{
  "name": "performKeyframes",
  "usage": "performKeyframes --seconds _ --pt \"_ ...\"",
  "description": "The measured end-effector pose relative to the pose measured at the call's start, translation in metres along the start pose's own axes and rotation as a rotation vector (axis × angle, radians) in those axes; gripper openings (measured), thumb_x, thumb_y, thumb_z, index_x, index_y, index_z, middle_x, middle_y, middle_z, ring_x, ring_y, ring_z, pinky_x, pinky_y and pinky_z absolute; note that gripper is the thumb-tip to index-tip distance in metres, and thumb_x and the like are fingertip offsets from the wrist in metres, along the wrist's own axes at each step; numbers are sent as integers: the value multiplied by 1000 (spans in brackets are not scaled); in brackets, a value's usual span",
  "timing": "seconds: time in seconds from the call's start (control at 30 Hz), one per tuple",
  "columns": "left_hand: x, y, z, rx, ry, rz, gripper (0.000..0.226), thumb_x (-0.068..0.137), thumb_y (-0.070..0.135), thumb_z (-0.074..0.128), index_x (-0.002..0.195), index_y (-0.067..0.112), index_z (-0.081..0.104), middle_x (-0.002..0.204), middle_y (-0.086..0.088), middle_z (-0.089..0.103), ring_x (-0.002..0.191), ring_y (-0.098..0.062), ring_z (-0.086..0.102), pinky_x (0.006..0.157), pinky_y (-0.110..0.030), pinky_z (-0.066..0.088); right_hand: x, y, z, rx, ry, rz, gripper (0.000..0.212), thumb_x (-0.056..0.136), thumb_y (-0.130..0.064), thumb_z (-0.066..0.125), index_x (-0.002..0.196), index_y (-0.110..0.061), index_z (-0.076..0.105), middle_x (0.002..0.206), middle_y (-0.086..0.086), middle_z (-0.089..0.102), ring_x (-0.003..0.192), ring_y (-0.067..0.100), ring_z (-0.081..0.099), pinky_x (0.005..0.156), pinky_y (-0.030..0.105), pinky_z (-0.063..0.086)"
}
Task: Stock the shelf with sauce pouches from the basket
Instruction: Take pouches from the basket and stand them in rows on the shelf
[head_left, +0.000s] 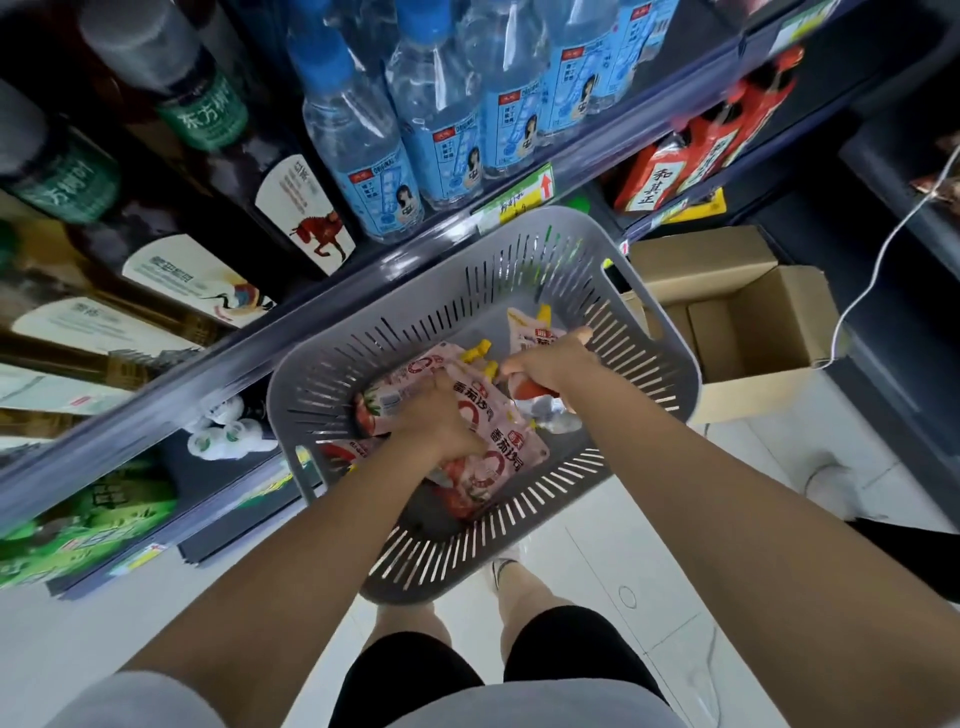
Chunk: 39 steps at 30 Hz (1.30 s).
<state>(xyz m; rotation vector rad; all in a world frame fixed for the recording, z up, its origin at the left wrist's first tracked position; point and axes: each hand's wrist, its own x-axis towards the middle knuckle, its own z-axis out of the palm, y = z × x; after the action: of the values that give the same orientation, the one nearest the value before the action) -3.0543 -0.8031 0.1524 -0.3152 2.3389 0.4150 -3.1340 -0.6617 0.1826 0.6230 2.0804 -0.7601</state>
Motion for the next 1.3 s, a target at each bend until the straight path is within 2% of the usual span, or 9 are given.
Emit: performKeyframes --seconds 0.1,0.2,0.33,0.43,0.63,0.87,1.03,1.13,1.3 --pt "6 -11 -2 8 54 -74 113 62 51 78 145 11 11 146 -14 26 133 -34 34 103 -43 39 -5 5 2 -154 7 -26 116 71 -36 76 147 -3 -5 145 26 26 134 40 29 108 43 34" --pt "4 -20 9 185 141 -46 116 70 66 62 148 8 -2 150 -15 17 138 -34 20 111 -48 26 -2 11 15 -242 26 -44 106 70 -35 78 143 -1 9 140 24 34 131 37 32 99 36 37" --pt "4 -22 20 397 227 18 120 75 78 43 146 -1 -12 154 -17 11 139 -33 18 114 -46 20 7 18 34 -282 8 -28 114 67 -35 81 146 -3 6 146 22 27 136 38 25 105 45 35" --pt "10 -22 17 408 193 -7 120 72 78 47 147 0 -6 152 -17 14 138 -31 18 114 -45 19 13 24 45 -292 -11 7 118 66 -43 82 148 0 8 148 22 23 138 38 23 109 48 33" --pt "17 -22 17 367 181 -20 124 66 79 55 147 2 2 151 -16 18 138 -31 19 114 -45 19 27 31 56 -199 -93 54 121 56 -37 90 145 1 16 143 19 26 133 35 36 106 42 42" --pt "20 -15 18 413 217 -80 128 61 85 53 145 0 8 143 -17 28 131 -31 29 108 -43 26 34 22 67 -270 -57 118 123 61 -42 87 147 -1 11 146 16 20 138 33 22 106 42 36" --pt "14 -8 21 394 249 -66 122 67 72 63 146 -1 5 144 -18 29 130 -33 35 104 -45 32 37 29 64 -159 -35 142 127 61 -40 87 148 -4 1 151 18 15 141 36 18 112 46 29" --pt "11 -8 21 415 184 -44 126 64 58 73 147 1 -4 145 -18 25 129 -34 34 101 -48 38 34 32 64 -21 -53 211 126 64 -35 84 149 -10 -6 153 20 9 140 40 19 108 51 32" --pt "16 -11 14 359 70 -74 135 59 53 79 148 8 -13 152 -15 15 137 -35 25 102 -51 40 28 17 60 50 -22 202 114 69 -44 76 144 -4 1 142 21 22 132 38 30 104 49 40"
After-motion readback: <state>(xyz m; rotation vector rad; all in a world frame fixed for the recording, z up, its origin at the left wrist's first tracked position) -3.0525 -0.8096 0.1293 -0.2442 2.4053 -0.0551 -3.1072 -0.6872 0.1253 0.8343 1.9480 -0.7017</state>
